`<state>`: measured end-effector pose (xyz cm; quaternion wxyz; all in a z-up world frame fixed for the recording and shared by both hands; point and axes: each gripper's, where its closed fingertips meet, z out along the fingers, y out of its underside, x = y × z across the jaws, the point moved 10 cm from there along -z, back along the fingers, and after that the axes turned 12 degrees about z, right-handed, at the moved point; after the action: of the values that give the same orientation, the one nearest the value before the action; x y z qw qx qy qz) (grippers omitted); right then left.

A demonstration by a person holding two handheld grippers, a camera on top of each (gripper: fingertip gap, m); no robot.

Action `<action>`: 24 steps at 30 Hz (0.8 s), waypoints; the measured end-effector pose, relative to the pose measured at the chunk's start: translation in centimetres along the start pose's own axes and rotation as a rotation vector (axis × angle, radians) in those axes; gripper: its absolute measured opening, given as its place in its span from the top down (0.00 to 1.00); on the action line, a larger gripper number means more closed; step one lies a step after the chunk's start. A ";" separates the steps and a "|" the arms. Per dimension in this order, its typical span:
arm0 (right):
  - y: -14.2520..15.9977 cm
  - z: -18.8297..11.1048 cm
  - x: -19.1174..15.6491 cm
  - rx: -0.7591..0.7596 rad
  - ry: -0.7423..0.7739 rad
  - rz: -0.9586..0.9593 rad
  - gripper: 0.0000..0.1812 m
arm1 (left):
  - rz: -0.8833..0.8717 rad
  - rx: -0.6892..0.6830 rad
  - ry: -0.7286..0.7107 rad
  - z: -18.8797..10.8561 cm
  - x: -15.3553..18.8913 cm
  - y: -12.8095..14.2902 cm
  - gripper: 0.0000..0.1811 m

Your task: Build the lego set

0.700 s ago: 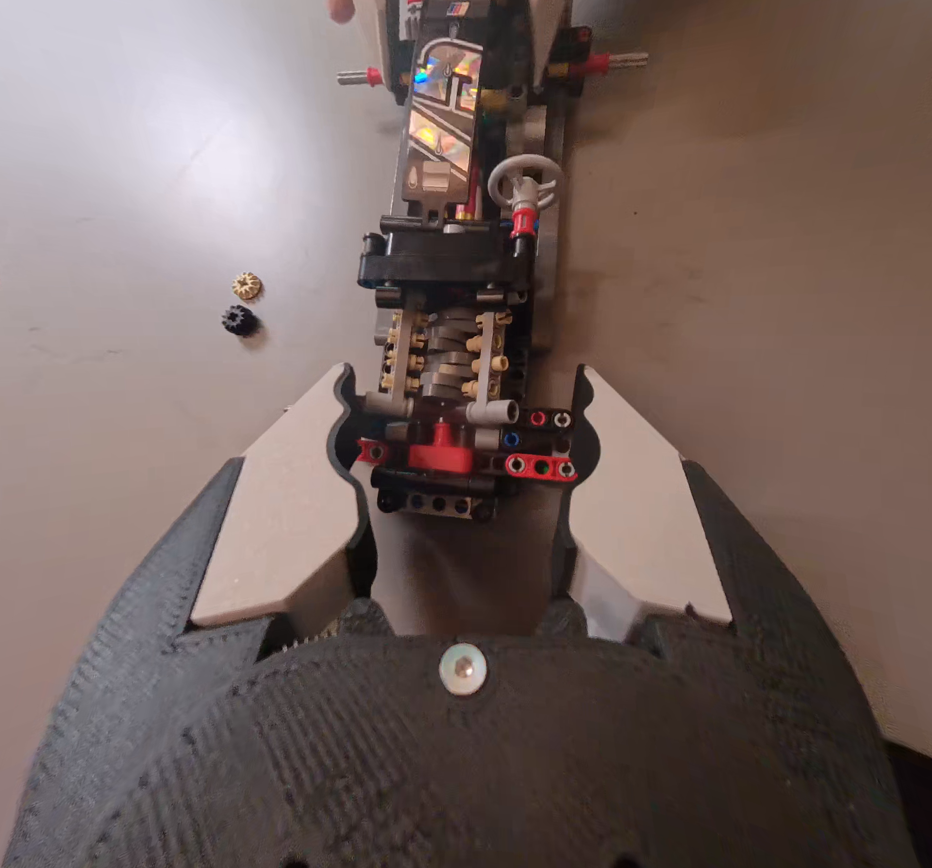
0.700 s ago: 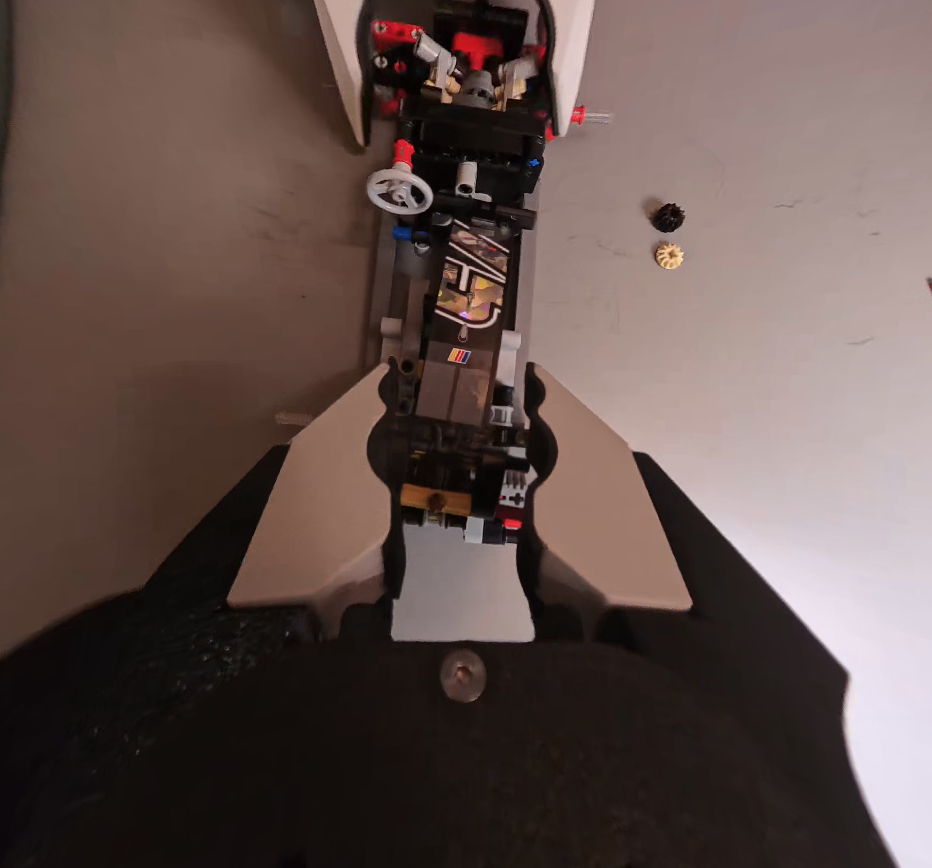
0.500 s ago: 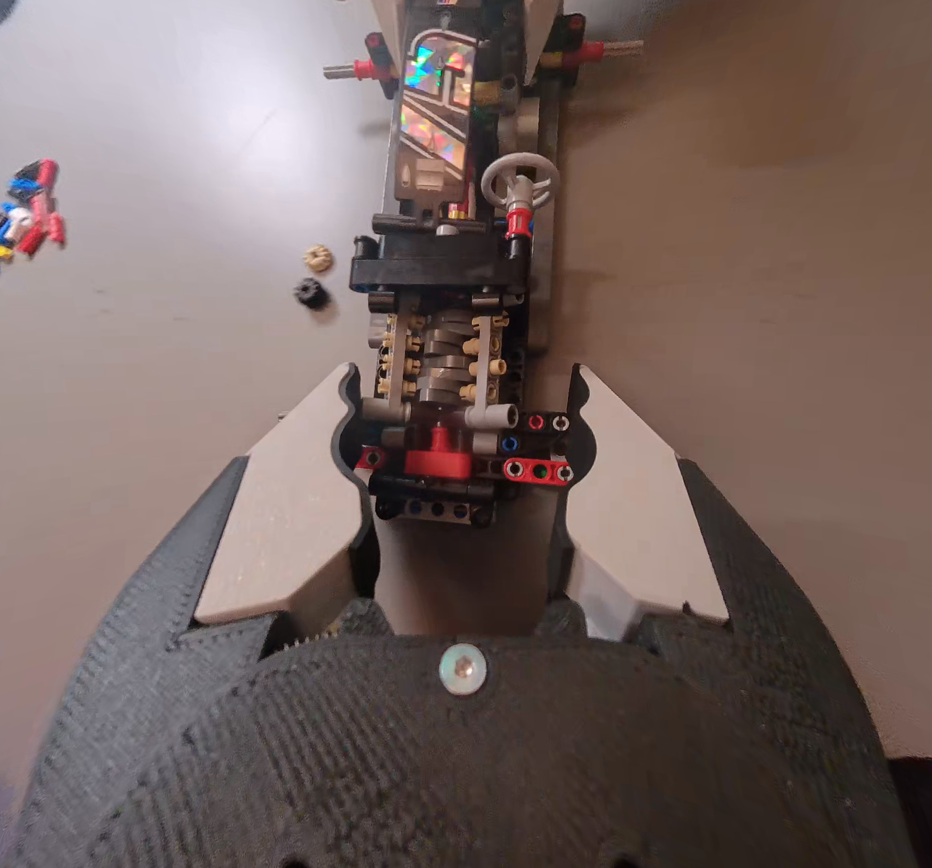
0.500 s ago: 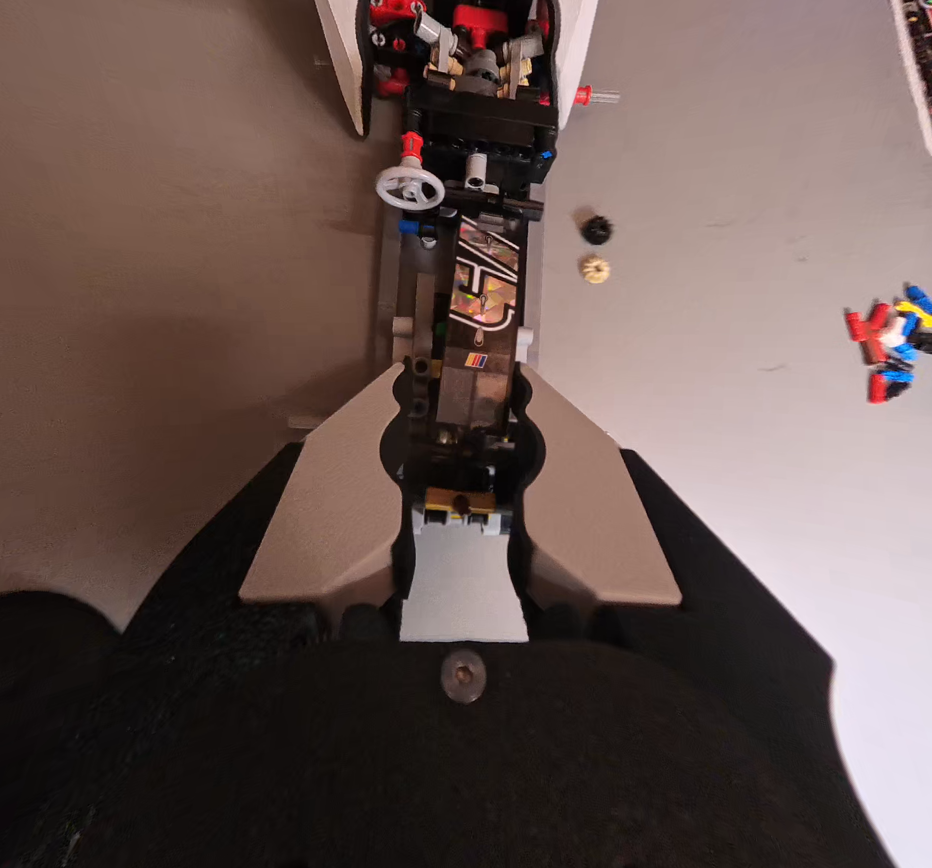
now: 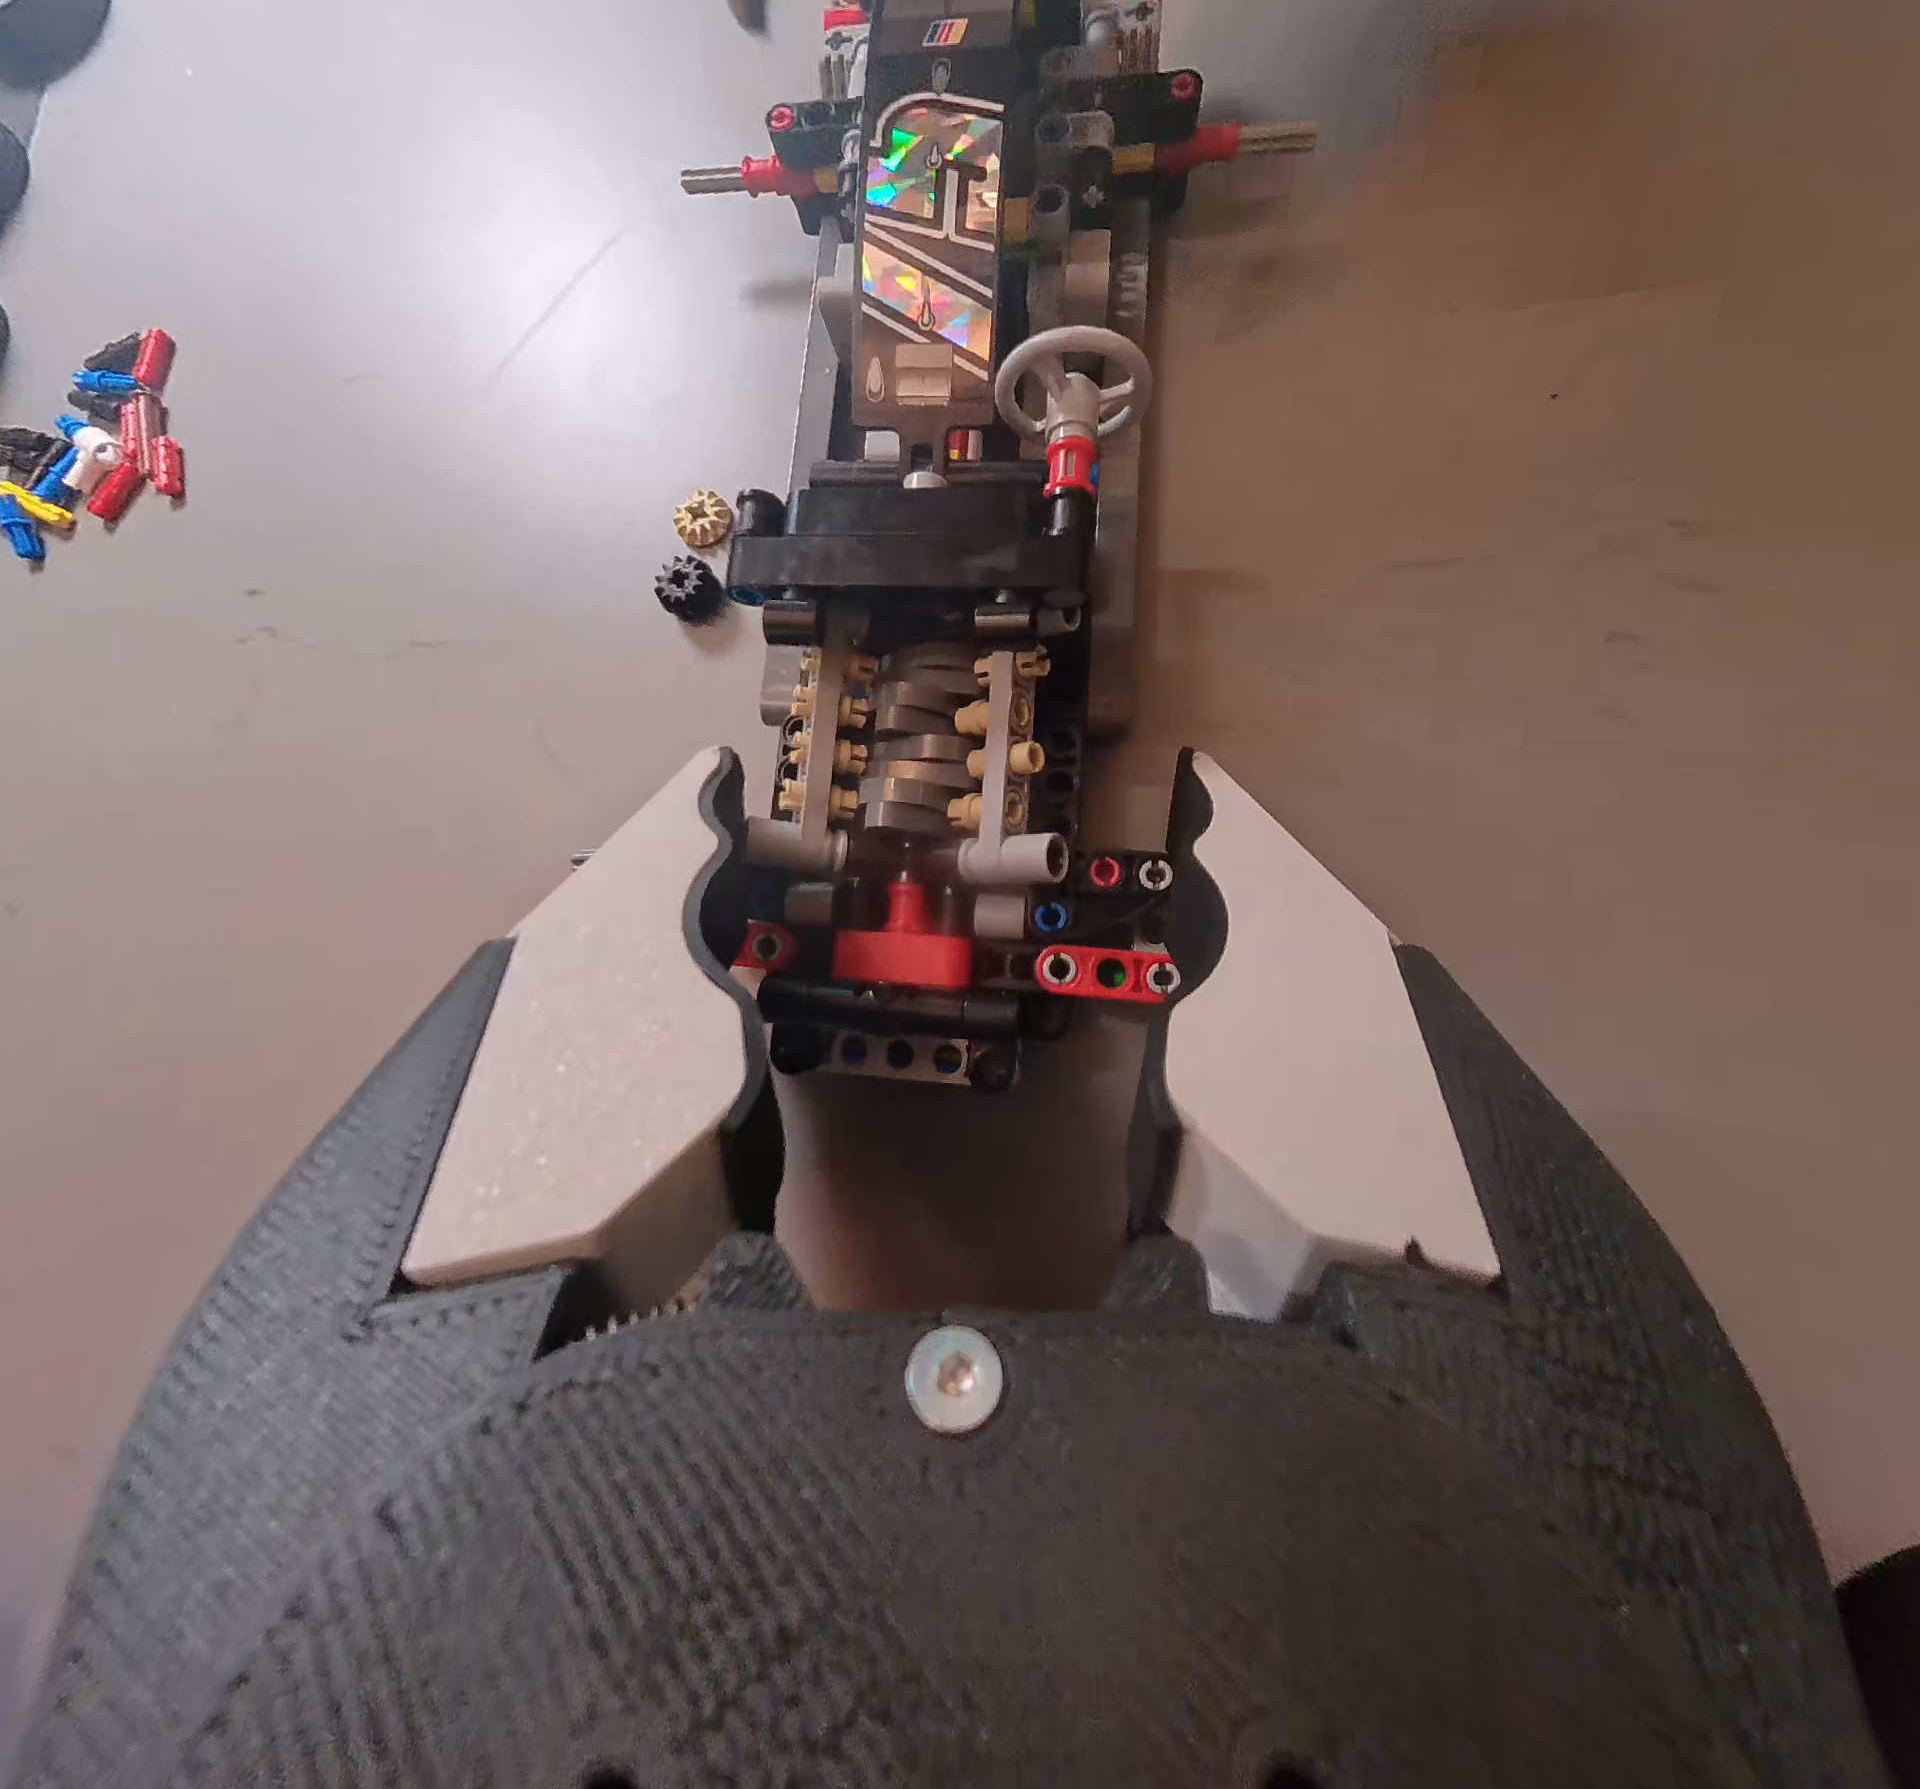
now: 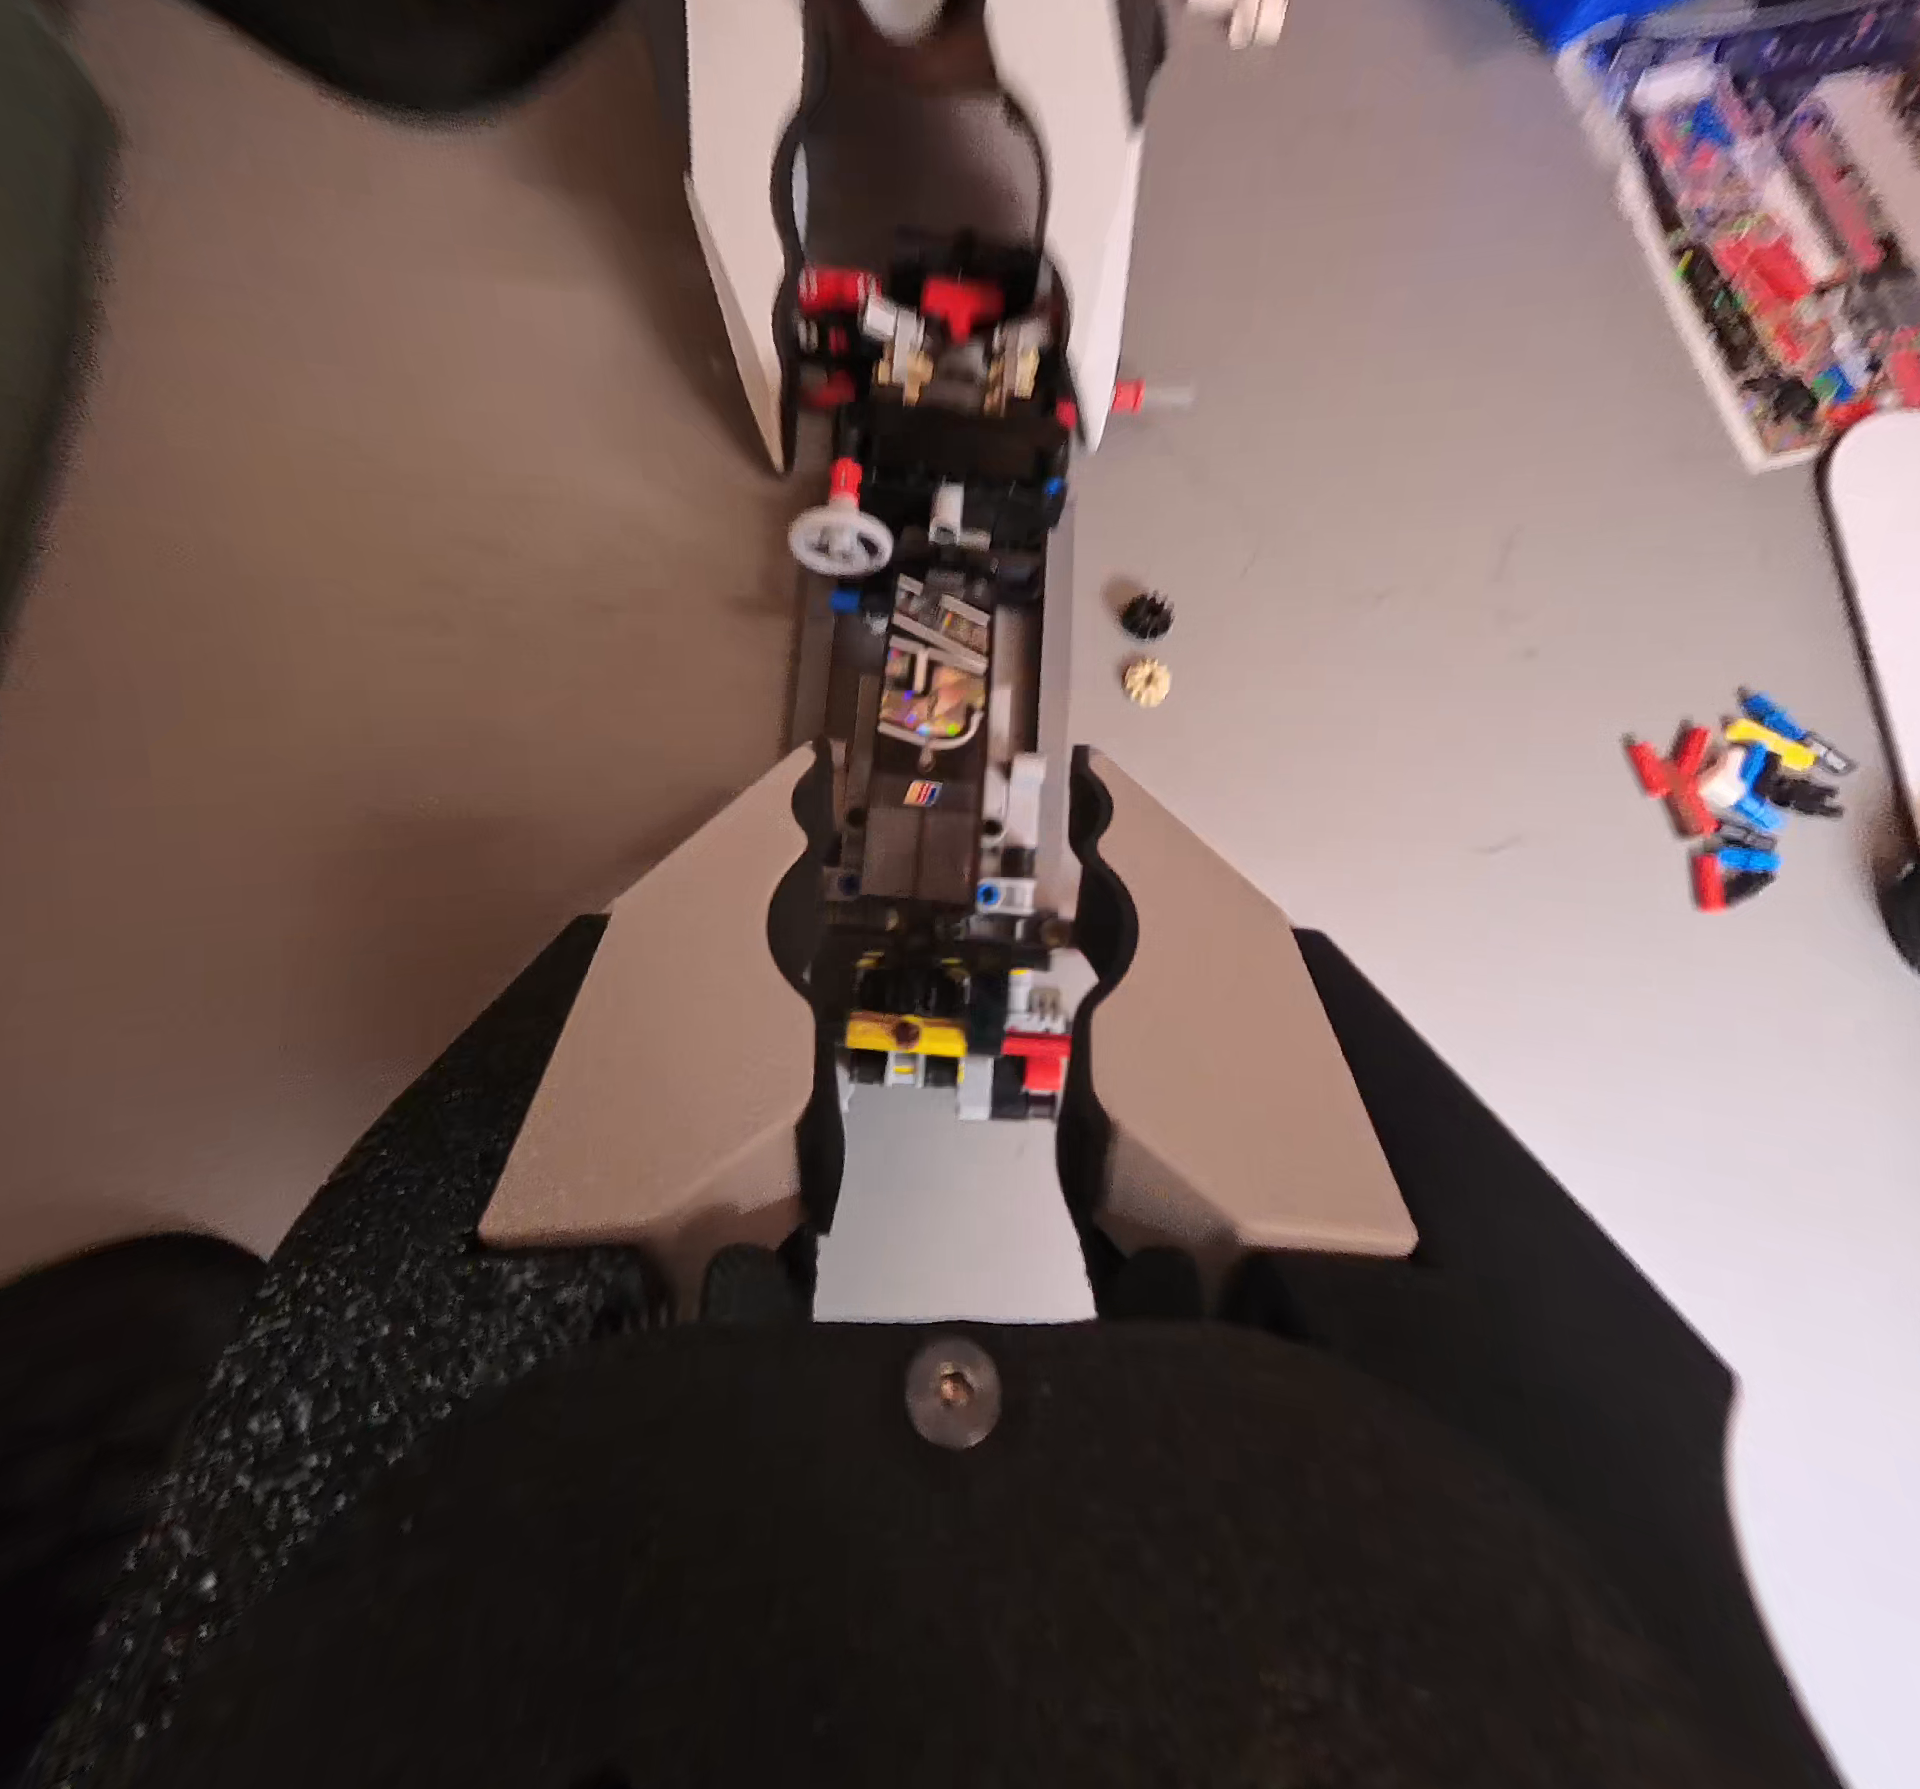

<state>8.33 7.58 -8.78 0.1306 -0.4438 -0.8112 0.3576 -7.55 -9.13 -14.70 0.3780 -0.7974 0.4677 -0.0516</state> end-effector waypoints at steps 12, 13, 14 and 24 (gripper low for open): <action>-3.4 9.2 5.4 -0.302 -0.083 -0.047 0.86 | 0.002 -0.001 0.017 -0.6 0.8 0.3 0.55; -3.4 9.5 5.6 -0.321 -0.070 -0.058 0.92 | 0.002 0.000 0.017 -0.6 0.8 0.3 0.55; -3.5 9.6 5.7 -0.313 -0.052 -0.073 0.95 | 0.001 0.002 0.017 -0.7 0.8 0.4 0.55; -0.9 2.4 8.3 -0.180 0.103 0.067 0.96 | -0.020 0.007 -0.015 -1.1 0.3 1.1 0.55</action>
<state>1.71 12.90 -10.72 0.1196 -0.4984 -0.8170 0.2642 -8.65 -10.27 -14.75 0.3836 -0.8010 0.4568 -0.0511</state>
